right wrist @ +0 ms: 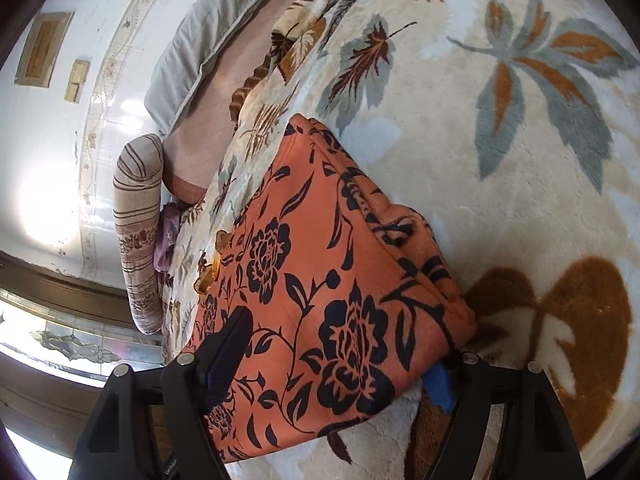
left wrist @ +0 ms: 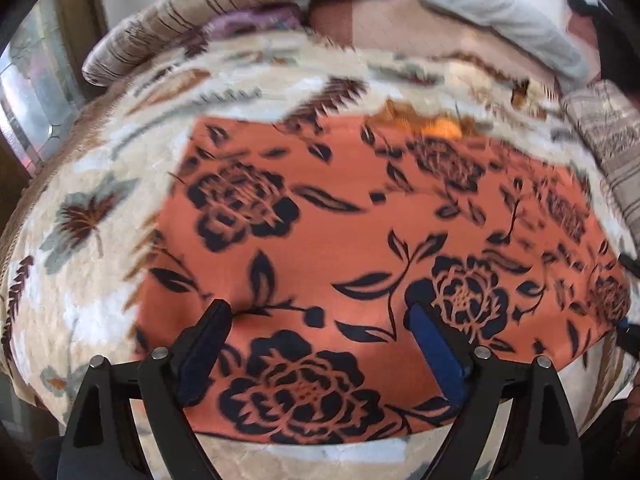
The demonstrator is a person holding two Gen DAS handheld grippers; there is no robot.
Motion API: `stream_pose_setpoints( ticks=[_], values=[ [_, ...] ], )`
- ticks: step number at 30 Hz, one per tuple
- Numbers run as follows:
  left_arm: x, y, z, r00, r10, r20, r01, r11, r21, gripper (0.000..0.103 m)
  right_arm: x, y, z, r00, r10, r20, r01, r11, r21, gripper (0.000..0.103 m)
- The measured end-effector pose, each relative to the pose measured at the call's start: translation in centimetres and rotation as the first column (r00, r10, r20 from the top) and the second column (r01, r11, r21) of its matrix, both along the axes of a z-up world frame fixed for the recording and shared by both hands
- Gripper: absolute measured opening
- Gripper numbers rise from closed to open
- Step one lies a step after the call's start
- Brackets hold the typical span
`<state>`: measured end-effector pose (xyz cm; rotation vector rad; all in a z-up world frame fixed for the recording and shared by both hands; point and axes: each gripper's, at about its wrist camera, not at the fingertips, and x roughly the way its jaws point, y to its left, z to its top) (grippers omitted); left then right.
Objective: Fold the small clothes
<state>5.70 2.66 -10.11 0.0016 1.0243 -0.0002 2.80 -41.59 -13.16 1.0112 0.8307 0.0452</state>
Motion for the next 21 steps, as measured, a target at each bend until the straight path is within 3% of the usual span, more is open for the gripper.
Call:
stream_pose_setpoints(
  ticks=[7, 12, 14, 15, 17, 19, 21],
  values=[
    [-0.5, -0.2, 0.5, 0.999, -0.002, 0.038, 0.003, 1.000, -0.015, 0.091, 0.7, 0.5, 0.2, 1.000, 0.006, 0.001, -0.006, 1.000, -0.027, 0.080],
    [0.0, 0.0, -0.5, 1.000, 0.005, 0.010, -0.005, 1.000, -0.009, 0.095, 1.1, 0.8, 0.3, 1.000, 0.011, -0.005, -0.011, 0.998, -0.067, 0.078],
    [-0.3, 0.2, 0.2, 1.000, 0.009, 0.026, -0.008, 0.999, -0.036, 0.095, 1.4, 1.2, 0.8, 1.000, 0.030, -0.001, -0.030, 0.994, -0.105, 0.056],
    [-0.5, 0.3, 0.5, 0.999, 0.011, 0.048, -0.009, 0.999, -0.046, 0.095, 1.6, 1.4, 0.9, 0.999, 0.045, -0.016, -0.047, 0.990, -0.135, 0.038],
    [-0.7, 0.3, 0.7, 0.997, 0.010, 0.071, -0.007, 0.999, -0.046, 0.095, 2.0, 1.6, 0.5, 0.998, 0.043, -0.045, -0.049, 0.986, -0.157, 0.038],
    [-0.1, 0.2, -0.7, 1.000, -0.002, 0.015, 0.003, 0.999, -0.040, 0.095, 2.0, 1.5, 0.0, 0.998, 0.025, -0.057, -0.033, 0.989, -0.142, 0.040],
    [0.0, -0.3, -1.6, 1.000, -0.028, 0.013, 0.028, 1.000, 0.010, 0.100, 2.1, 1.7, 0.0, 0.999, 0.017, -0.044, -0.023, 0.990, -0.141, 0.051]
  ],
)
